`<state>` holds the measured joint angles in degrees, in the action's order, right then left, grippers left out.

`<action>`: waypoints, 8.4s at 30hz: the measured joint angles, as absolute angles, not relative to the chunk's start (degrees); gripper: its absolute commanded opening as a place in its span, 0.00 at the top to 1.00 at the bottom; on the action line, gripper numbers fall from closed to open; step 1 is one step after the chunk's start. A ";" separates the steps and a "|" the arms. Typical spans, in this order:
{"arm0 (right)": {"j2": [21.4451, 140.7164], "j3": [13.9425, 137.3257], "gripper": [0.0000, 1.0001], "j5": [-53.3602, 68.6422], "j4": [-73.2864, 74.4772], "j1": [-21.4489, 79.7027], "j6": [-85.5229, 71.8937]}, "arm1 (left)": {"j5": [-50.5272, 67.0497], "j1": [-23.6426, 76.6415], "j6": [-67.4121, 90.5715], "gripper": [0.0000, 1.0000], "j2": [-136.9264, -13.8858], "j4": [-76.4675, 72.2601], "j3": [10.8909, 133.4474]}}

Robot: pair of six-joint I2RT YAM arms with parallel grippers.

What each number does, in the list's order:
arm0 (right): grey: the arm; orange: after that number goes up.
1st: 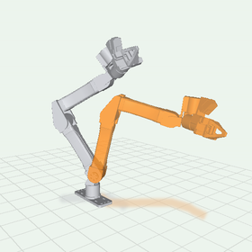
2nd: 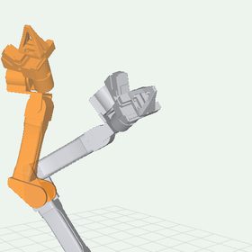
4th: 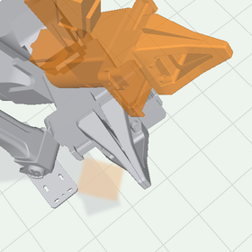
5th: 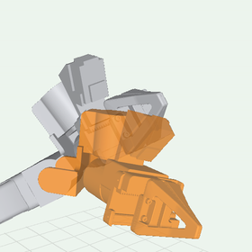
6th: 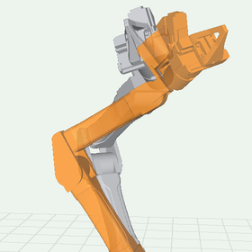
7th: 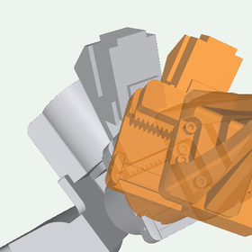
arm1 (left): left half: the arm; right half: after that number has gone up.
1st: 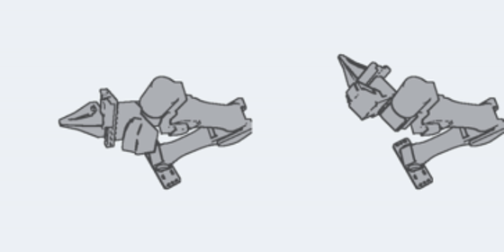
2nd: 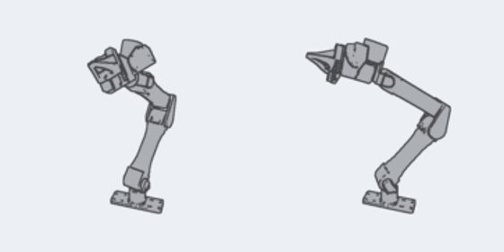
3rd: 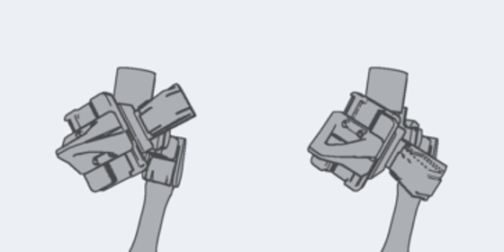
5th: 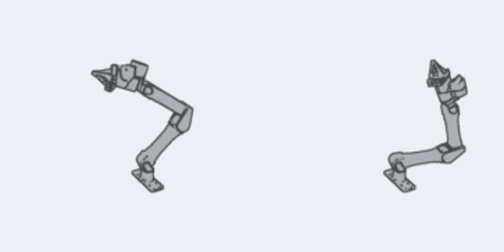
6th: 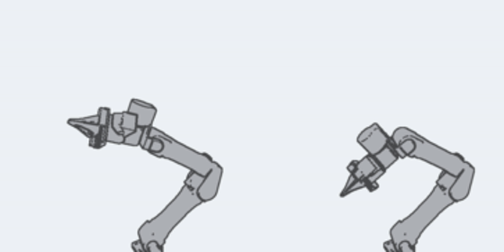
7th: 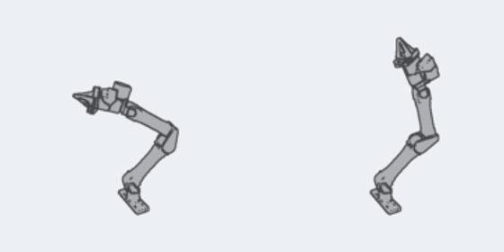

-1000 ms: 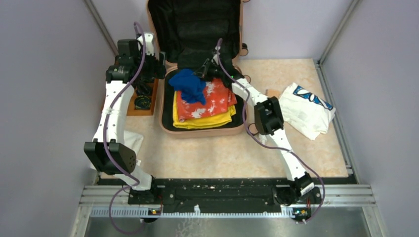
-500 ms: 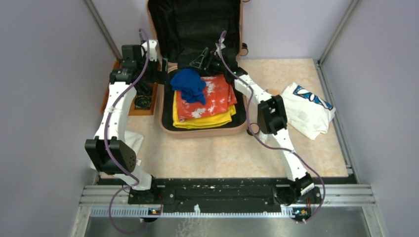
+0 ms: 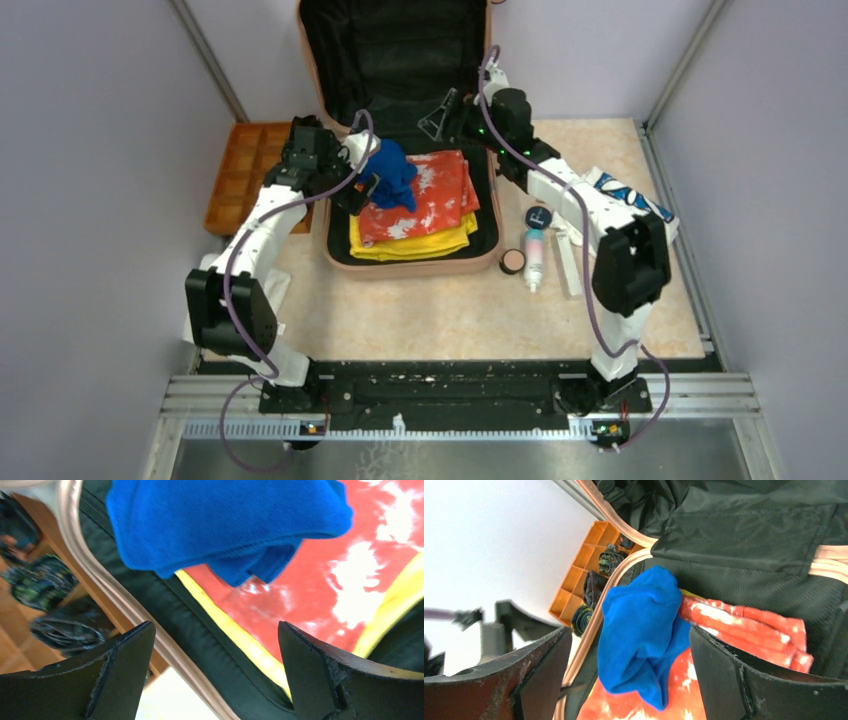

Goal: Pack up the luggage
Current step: Pick up the clothes from the luggage, then place the clothes in the luggage.

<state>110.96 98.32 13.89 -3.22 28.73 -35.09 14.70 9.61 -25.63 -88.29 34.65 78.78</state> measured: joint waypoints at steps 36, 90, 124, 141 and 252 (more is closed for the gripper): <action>100.86 80.16 0.21 18.33 -7.46 27.09 -37.78 | 2.90 13.28 -66.06 0.50 -105.38 13.26 79.13; 104.77 71.55 0.02 55.57 -83.29 33.74 -83.64 | 38.41 23.55 -100.75 1.00 -56.29 -35.46 53.98; 105.45 91.44 0.13 60.10 -83.88 34.37 -92.84 | 46.30 23.55 -114.04 1.00 -49.25 -29.71 48.90; 102.61 86.28 1.00 57.74 -75.57 34.96 -88.75 | 42.06 23.55 -114.34 0.66 -49.74 -28.67 48.93; 96.20 100.86 1.00 64.10 -2.44 38.61 -30.76 | 66.57 7.53 -8.47 0.19 -64.27 31.44 83.42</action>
